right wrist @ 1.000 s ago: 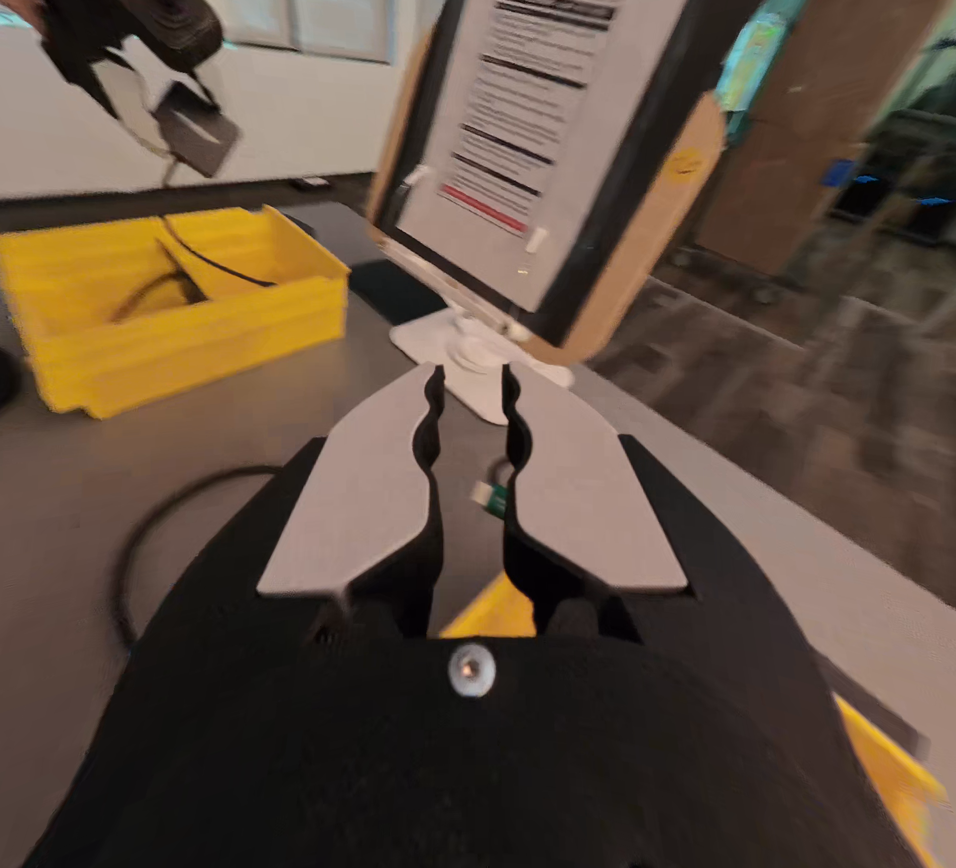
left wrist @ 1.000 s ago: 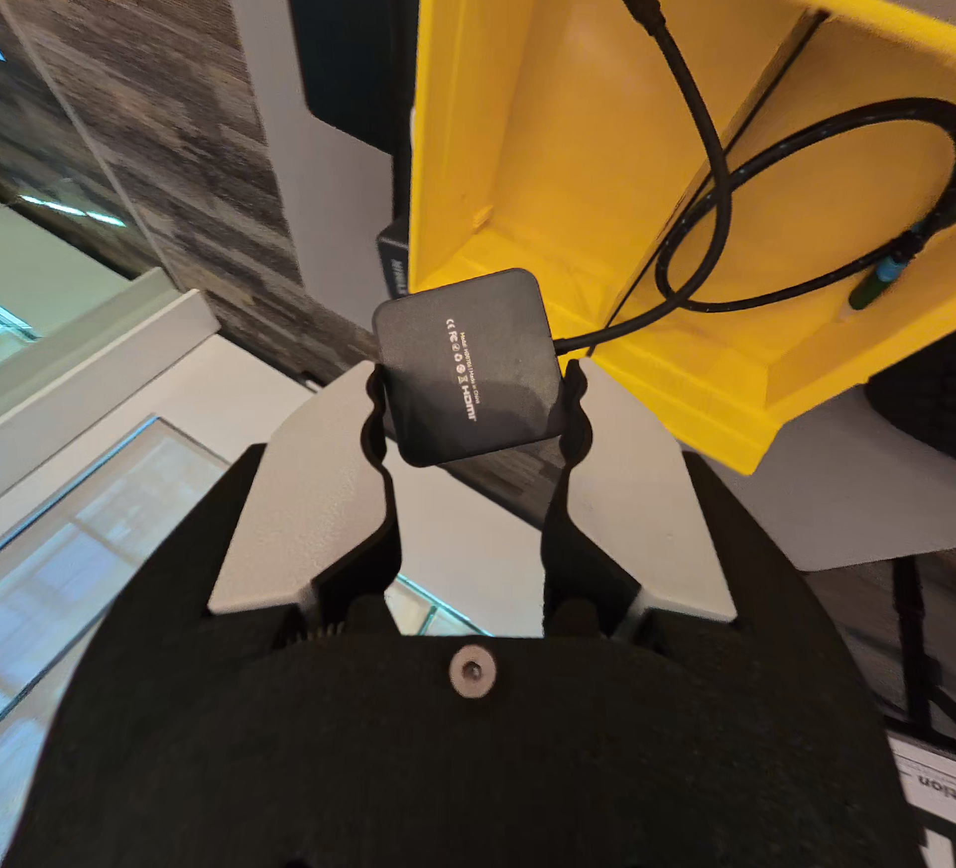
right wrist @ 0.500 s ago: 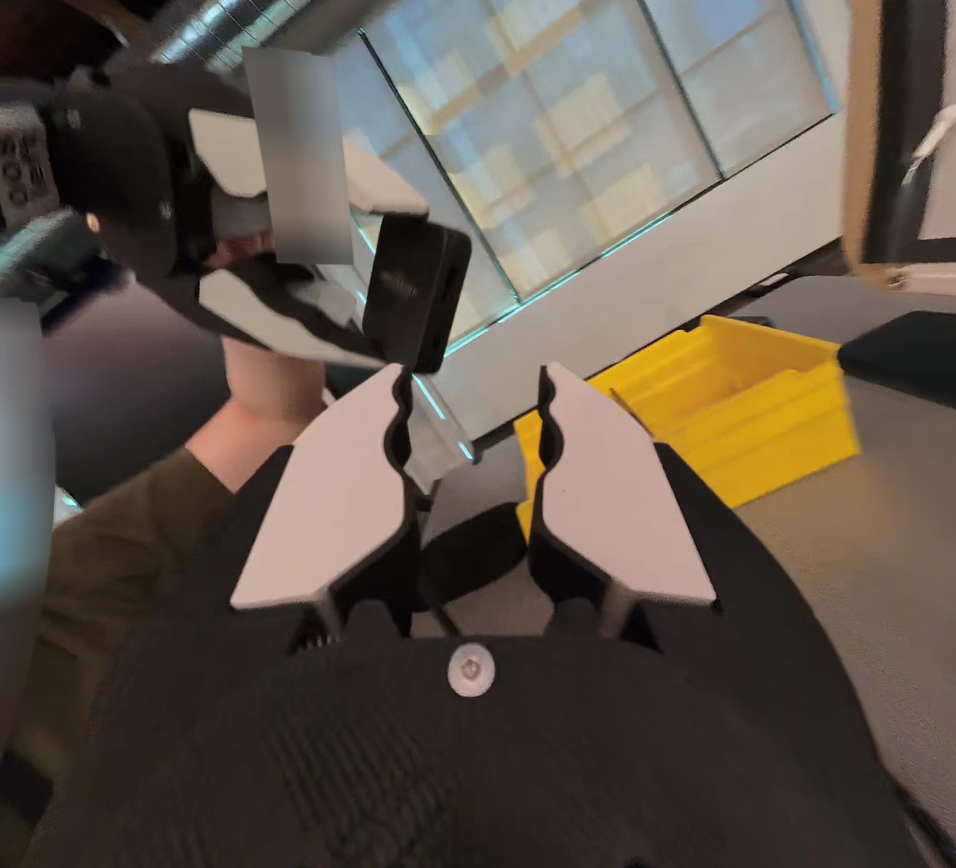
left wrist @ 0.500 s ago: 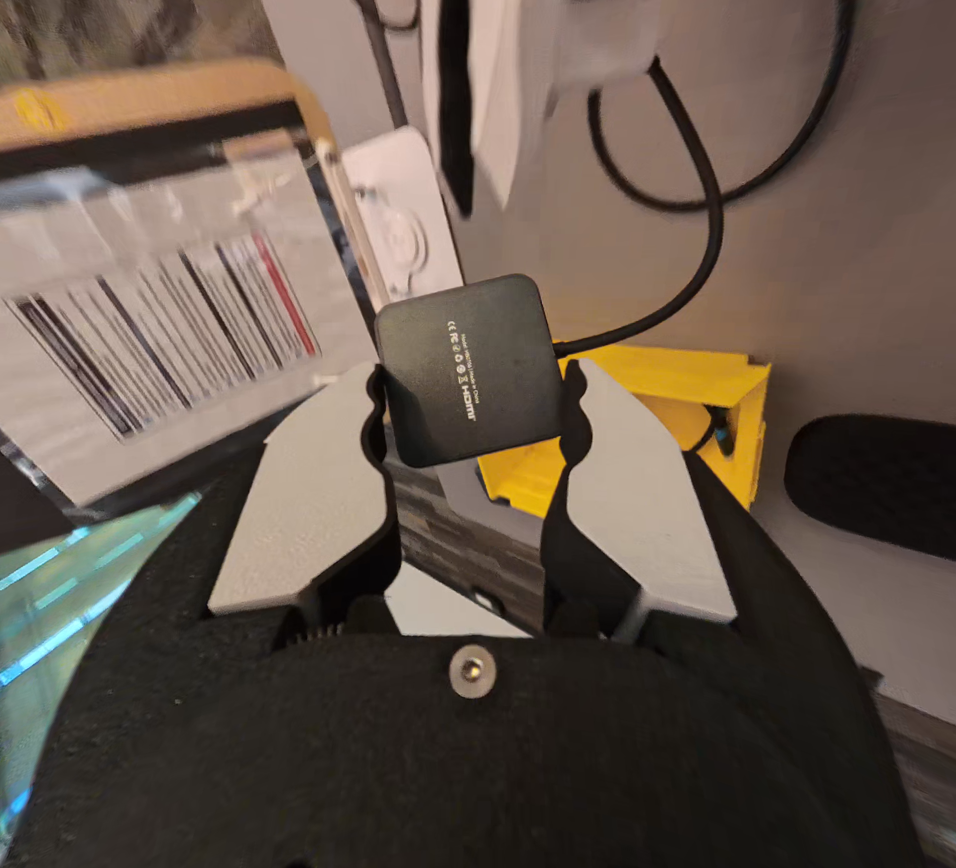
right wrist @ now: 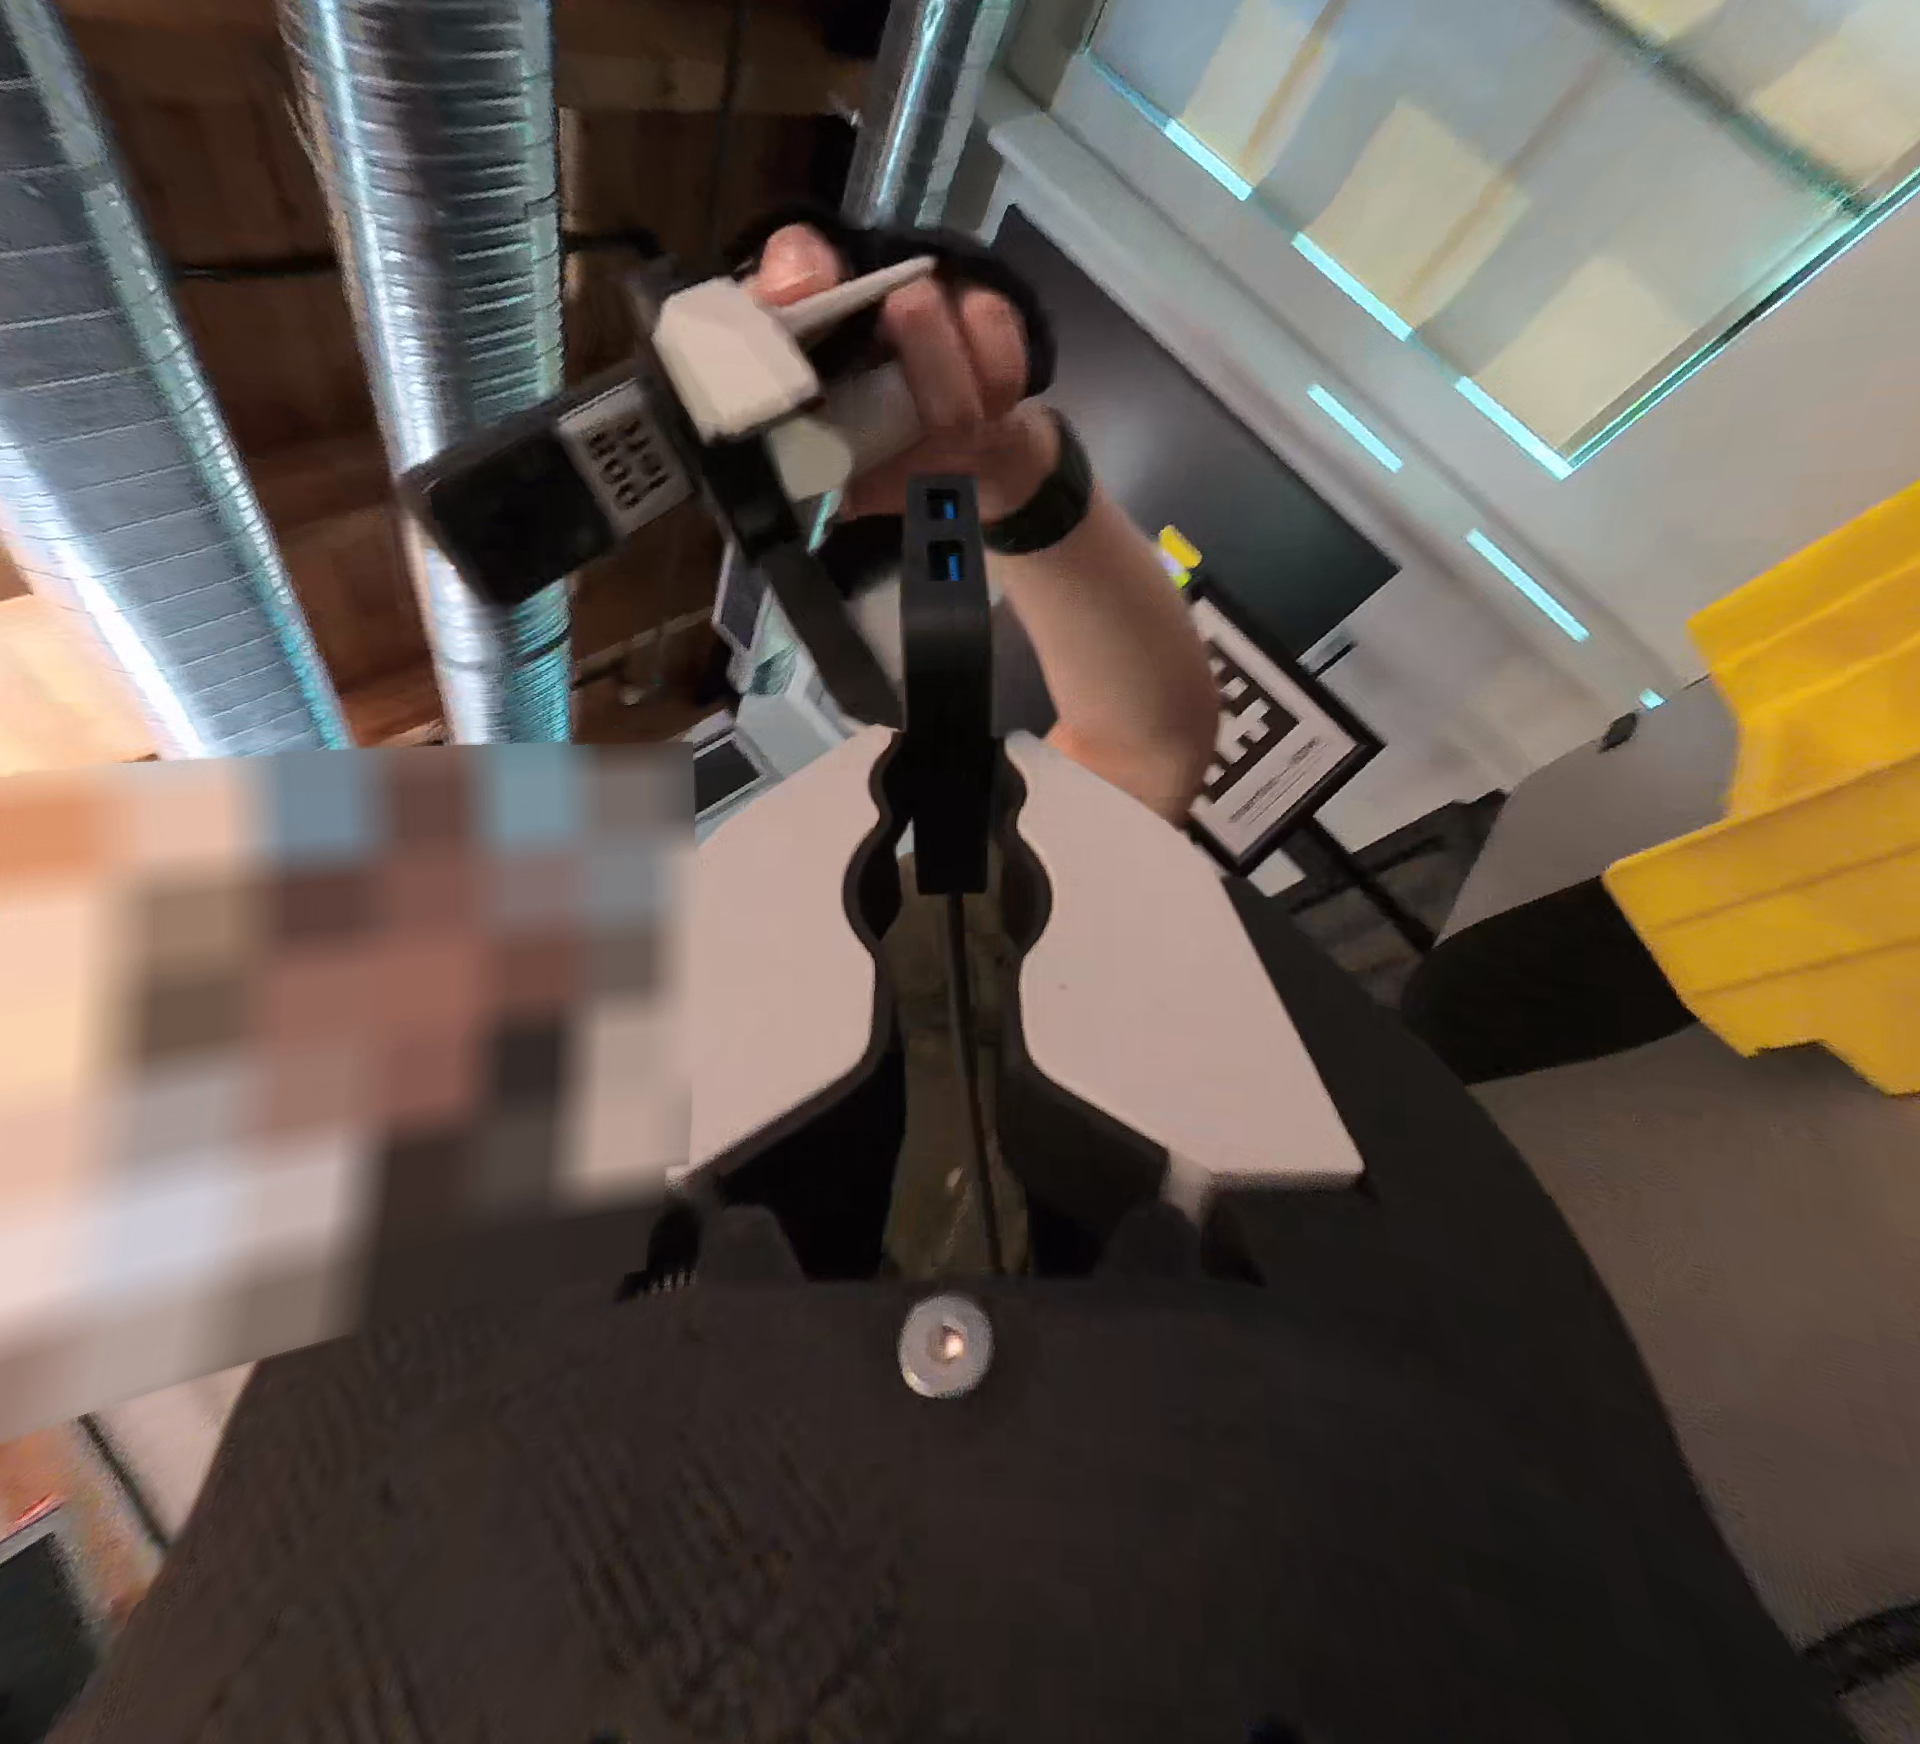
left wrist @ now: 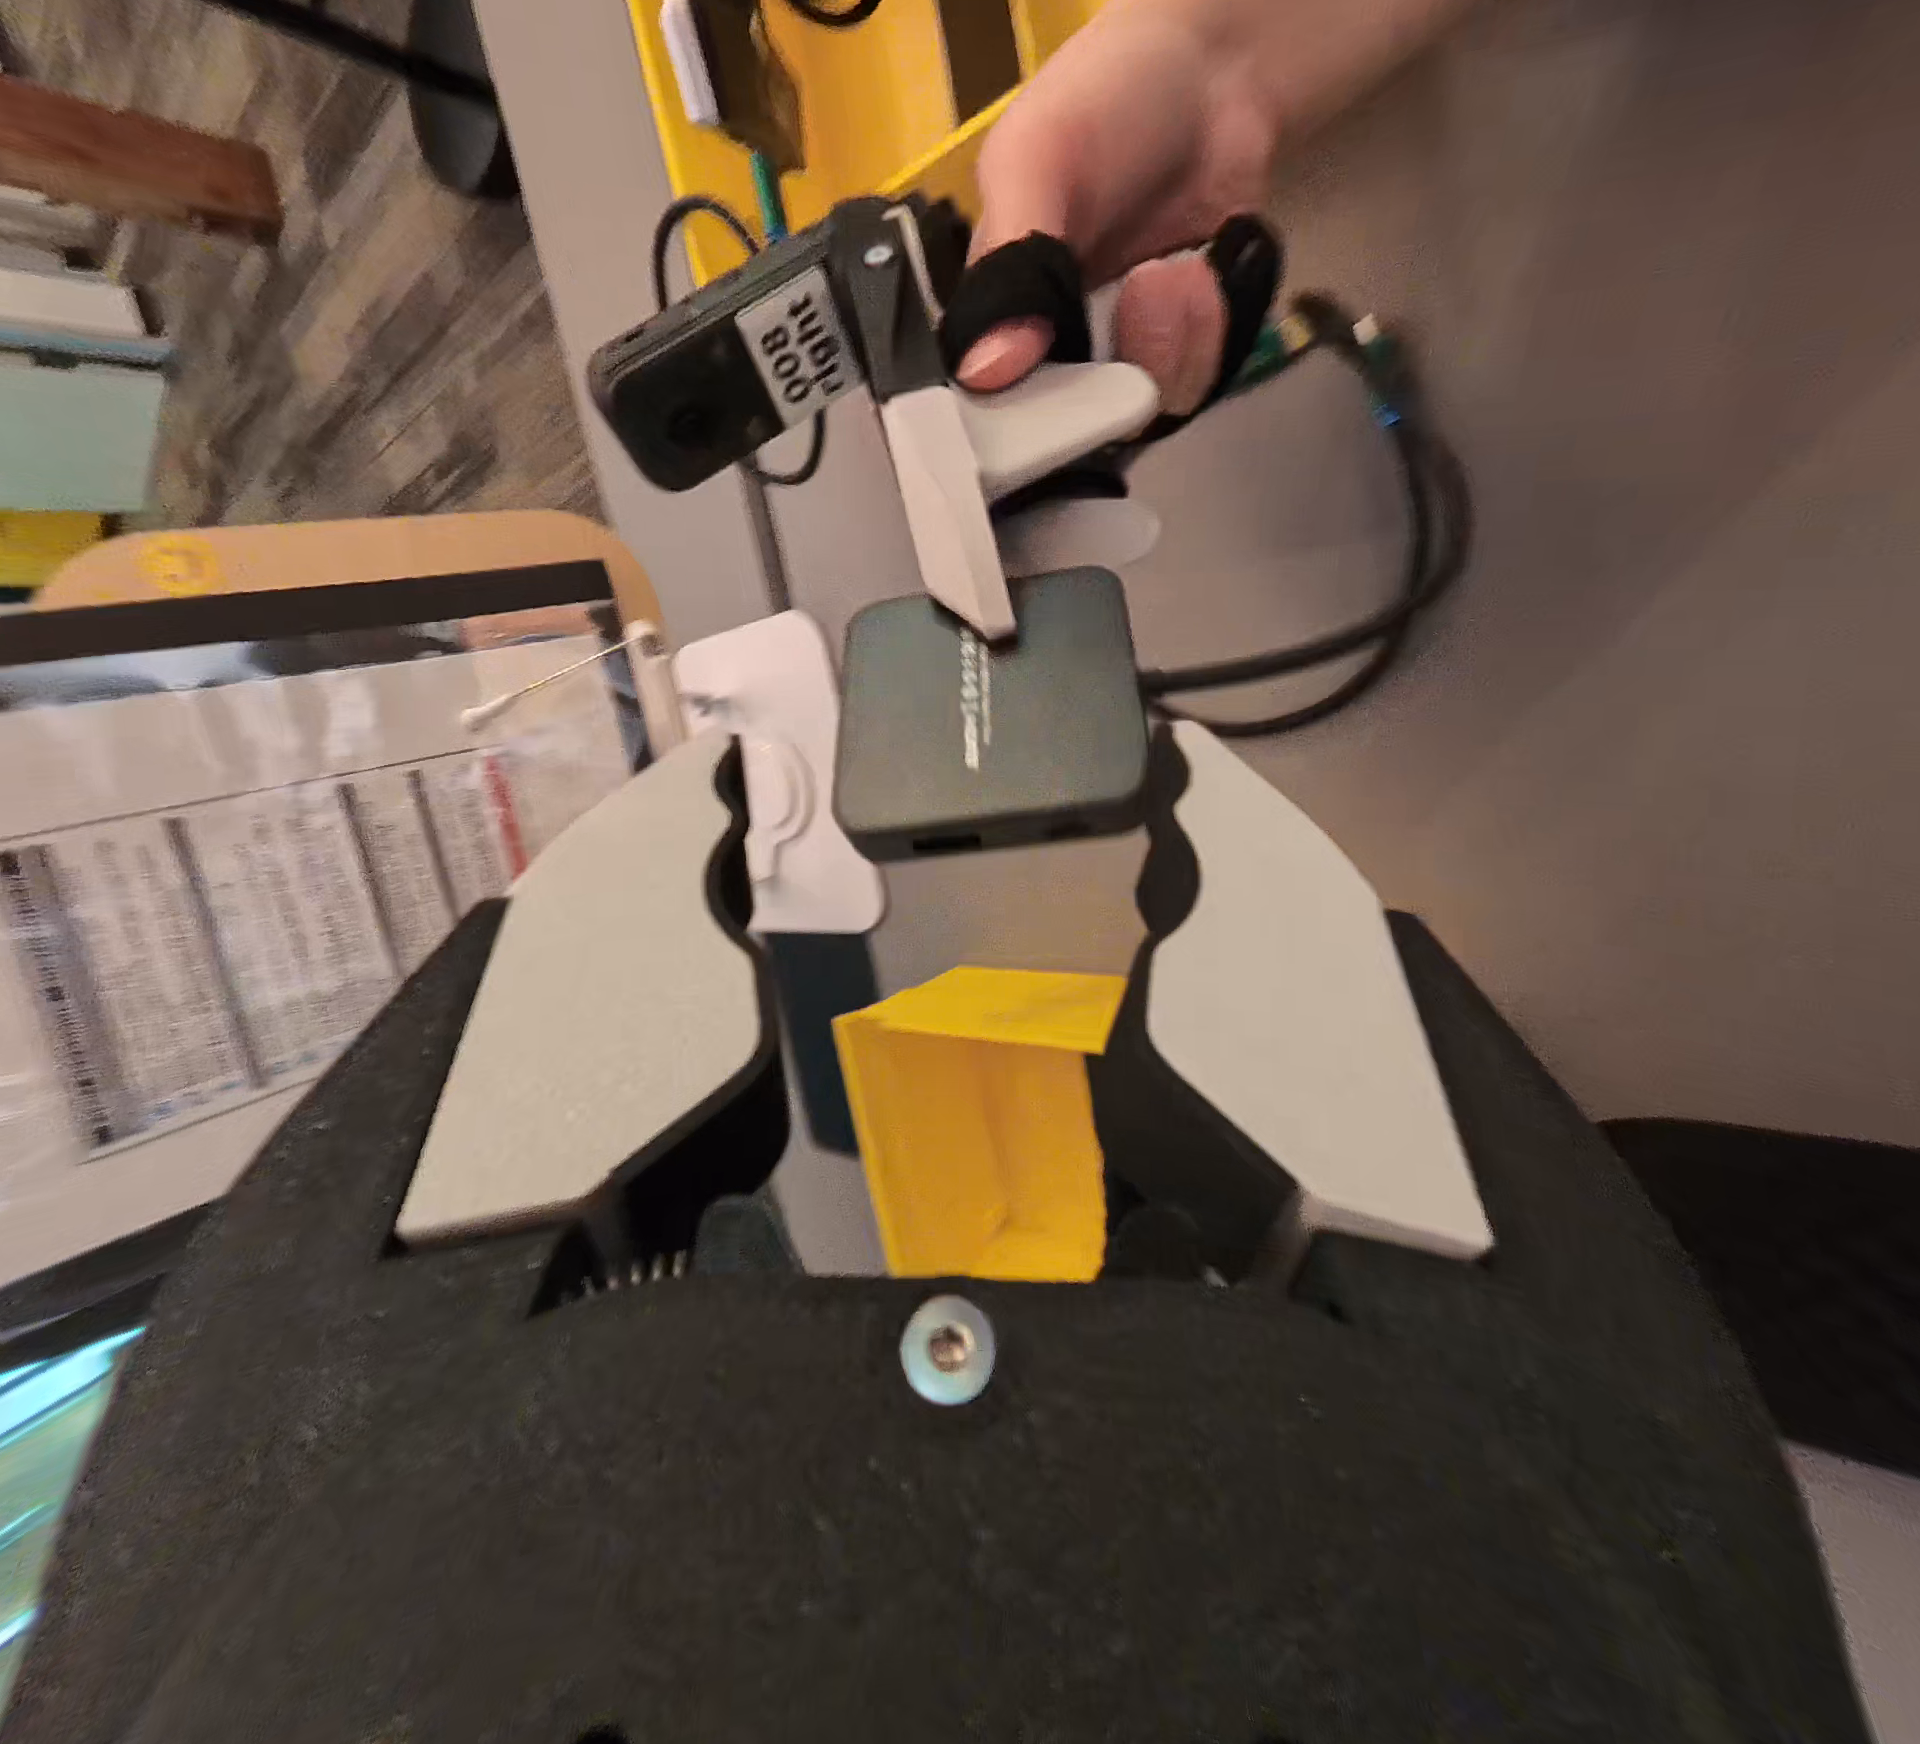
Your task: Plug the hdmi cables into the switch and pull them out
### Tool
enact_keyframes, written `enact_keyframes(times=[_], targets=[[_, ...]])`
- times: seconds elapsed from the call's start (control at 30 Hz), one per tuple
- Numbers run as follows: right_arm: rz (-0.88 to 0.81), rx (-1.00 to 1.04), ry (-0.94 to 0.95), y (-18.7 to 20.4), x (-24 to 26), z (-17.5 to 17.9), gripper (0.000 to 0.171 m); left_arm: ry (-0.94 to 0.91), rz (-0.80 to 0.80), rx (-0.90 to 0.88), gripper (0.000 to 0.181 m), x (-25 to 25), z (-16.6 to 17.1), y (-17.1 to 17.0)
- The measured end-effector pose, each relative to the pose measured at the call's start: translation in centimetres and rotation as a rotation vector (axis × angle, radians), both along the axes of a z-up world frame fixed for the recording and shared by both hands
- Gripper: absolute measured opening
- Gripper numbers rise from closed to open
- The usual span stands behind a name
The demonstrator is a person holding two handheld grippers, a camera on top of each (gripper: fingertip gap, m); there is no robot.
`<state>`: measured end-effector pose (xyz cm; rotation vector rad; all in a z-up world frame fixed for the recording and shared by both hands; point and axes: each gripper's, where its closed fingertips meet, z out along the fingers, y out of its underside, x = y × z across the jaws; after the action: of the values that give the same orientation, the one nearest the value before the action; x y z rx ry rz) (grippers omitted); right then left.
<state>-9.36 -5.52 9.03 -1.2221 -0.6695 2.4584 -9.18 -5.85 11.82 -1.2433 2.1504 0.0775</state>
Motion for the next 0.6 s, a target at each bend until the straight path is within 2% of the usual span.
enact_keyframes(times=[0.03,0.1,0.17,0.33,0.47,0.6], targets=[[0.049,0.008,0.007,-0.7,0.0,0.1,0.018,-0.035,-0.014,-0.031,0.078,-0.6,0.1,-0.4],[0.161,0.018,0.021,-2.4,-0.1,0.4,0.018,-0.117,-0.069,-0.064,0.085,-1.5,0.3,-1.3],[0.287,0.029,0.035,-4.3,-0.1,0.7,0.017,-0.174,-0.124,-0.072,0.084,-2.0,-0.2,-2.3],[0.509,-0.007,-0.018,-7.7,-1.6,-0.1,0.015,-0.282,-0.258,-0.109,0.065,-1.3,-2.1,-5.3],[0.651,-0.032,-0.027,-9.3,-2.1,-0.9,0.015,-0.354,-0.434,-0.167,0.035,-0.7,-3.3,-8.0],[0.682,-0.021,-0.081,-9.9,-2.6,-1.9,0.02,-0.405,-0.498,-0.223,0.03,-0.6,-3.9,-9.0]])
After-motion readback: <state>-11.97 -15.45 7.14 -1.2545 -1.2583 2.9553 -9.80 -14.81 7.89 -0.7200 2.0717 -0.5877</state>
